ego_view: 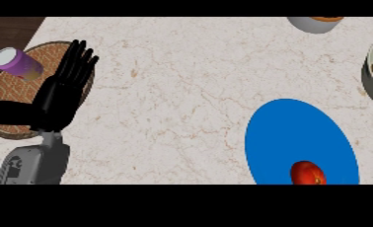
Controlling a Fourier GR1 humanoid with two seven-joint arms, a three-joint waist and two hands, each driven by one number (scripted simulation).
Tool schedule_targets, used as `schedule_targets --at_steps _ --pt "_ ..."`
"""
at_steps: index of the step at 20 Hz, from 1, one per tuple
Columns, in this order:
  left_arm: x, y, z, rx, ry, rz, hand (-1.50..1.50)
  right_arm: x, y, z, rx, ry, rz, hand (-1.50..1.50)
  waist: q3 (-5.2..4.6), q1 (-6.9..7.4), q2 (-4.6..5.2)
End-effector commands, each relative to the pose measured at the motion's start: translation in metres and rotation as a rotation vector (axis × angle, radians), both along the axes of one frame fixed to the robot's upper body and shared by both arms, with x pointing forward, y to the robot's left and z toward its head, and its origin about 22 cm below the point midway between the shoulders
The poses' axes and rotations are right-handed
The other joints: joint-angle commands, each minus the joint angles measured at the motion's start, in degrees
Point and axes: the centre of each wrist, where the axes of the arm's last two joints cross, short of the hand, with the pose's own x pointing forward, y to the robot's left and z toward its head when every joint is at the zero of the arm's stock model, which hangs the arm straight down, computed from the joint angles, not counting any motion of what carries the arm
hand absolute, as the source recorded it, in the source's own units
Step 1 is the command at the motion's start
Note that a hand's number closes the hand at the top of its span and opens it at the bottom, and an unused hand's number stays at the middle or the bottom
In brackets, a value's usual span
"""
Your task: Pick the squash from the plate and place it in the bowl
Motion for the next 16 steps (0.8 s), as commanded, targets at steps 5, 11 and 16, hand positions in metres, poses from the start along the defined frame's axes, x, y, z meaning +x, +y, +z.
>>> schedule_targets --at_steps 5,11,16 --pt "-0.009 0.008 -0.004 -0.014 0.014 0.008 0.00 0.004 -0.003 0.012 0.469 -0.200 0.015 -1.50 0.05 -0.42 -0.45" --pt "-0.007 0.018 -0.001 -0.003 -0.014 0.017 0.00 -0.026 -0.037 0.032 0.645 -0.276 -0.108 -1.50 0.08 -0.85 0.18" --pt "0.000 0.020 0.008 0.006 -0.011 0.040 0.00 -0.051 -0.060 0.043 0.648 -0.325 -0.197 -1.50 0.26 -1.06 0.68"
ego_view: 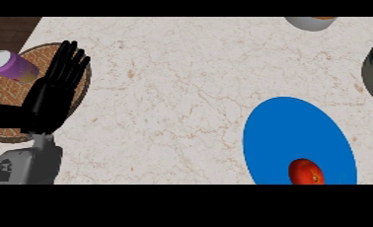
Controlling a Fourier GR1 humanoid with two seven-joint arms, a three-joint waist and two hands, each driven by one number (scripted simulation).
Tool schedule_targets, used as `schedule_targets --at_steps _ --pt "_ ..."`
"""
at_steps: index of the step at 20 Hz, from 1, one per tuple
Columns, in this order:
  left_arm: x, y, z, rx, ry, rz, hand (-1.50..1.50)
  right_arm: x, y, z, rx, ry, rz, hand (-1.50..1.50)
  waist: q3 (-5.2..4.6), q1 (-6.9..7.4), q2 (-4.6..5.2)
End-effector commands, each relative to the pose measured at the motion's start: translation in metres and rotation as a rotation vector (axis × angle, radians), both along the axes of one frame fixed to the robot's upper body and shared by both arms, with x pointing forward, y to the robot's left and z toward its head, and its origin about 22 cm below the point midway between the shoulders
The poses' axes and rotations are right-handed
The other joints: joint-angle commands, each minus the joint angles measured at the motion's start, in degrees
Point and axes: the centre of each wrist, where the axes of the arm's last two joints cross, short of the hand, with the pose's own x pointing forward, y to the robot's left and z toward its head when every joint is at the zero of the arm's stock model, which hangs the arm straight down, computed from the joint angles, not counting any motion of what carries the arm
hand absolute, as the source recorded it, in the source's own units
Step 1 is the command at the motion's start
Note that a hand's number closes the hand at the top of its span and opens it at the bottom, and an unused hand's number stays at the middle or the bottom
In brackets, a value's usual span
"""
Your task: Pick the squash from the plate and place it in the bowl
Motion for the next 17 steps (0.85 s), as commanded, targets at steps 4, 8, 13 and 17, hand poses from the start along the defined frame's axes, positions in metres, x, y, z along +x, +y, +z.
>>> schedule_targets --at_steps 4,8,13,17 --pt "-0.002 0.007 -0.001 -0.009 -0.004 0.015 0.00 -0.044 -0.033 0.001 0.063 -0.006 -0.076 -1.50 0.30 -0.43 0.39" --pt "-0.007 0.016 -0.001 0.004 0.004 0.024 0.00 -0.072 -0.053 0.011 0.069 0.013 -0.076 -1.50 0.53 -1.17 0.09" --pt "-0.009 0.011 0.000 0.009 -0.005 0.021 0.00 -0.088 -0.063 0.016 0.075 0.044 -0.065 -1.50 0.67 -1.50 -0.23" --pt "-0.007 0.013 -0.004 -0.013 0.001 0.029 0.00 -0.097 -0.067 0.018 0.068 0.059 -0.061 -1.50 0.64 -2.19 -0.05"
